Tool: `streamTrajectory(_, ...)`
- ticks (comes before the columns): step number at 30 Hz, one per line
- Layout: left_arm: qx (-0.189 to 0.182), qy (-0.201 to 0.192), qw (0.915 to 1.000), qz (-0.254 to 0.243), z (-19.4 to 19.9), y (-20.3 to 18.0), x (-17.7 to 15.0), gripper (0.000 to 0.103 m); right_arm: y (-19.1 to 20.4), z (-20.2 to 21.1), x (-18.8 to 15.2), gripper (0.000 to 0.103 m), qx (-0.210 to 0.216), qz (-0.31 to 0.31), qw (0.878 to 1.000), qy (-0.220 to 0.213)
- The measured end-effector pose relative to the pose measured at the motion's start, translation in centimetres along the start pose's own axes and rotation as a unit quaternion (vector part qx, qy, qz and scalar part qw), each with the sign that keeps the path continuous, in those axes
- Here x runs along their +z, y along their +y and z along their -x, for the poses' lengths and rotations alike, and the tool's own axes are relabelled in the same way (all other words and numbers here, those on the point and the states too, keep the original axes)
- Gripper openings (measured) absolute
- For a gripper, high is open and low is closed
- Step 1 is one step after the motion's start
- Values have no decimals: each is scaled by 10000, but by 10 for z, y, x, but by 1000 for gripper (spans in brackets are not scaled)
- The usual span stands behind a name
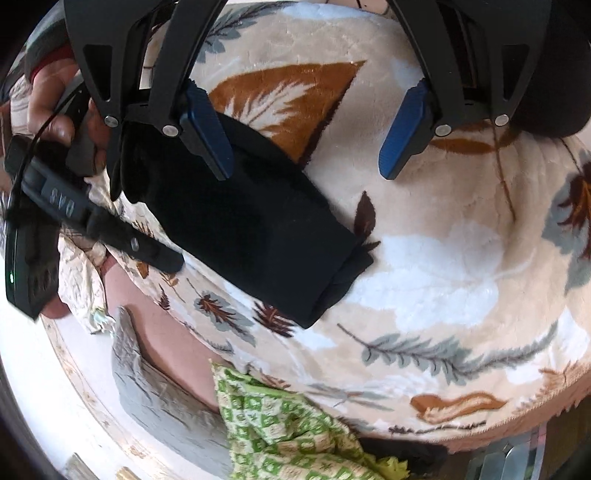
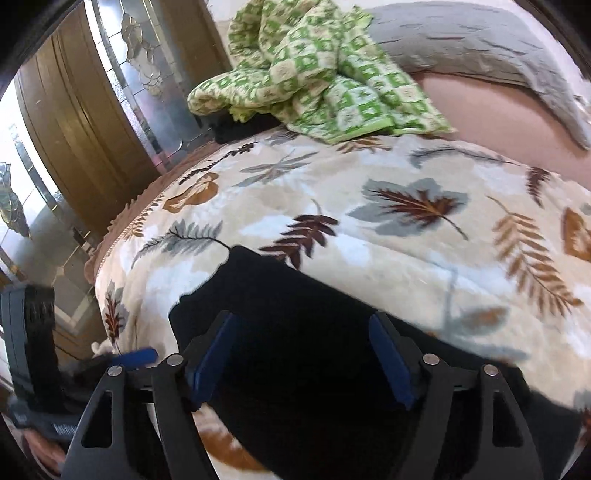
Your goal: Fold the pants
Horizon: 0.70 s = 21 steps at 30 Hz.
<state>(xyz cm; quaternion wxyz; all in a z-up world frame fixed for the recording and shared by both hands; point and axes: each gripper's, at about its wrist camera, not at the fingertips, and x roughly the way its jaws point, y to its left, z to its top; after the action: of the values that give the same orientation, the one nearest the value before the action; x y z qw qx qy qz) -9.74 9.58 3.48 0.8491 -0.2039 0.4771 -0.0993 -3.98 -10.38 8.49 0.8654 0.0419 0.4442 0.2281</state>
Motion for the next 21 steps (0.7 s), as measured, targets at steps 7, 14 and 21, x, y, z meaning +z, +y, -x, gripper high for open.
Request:
streamTrajectory(7,-141,-131,9998,71,-15,-1,9,90,7,-64,26,82,195,214,9985,464)
streamTrajectory(14,-403,-417,9983,72,-24,-3,15,103,-2,-101,22,37,739,-82,9957,551)
streamTrajectory(21,-526,-638,9959,-372,-12,-18,15,18,-7,-65,33,25,1066,-399,9928,370)
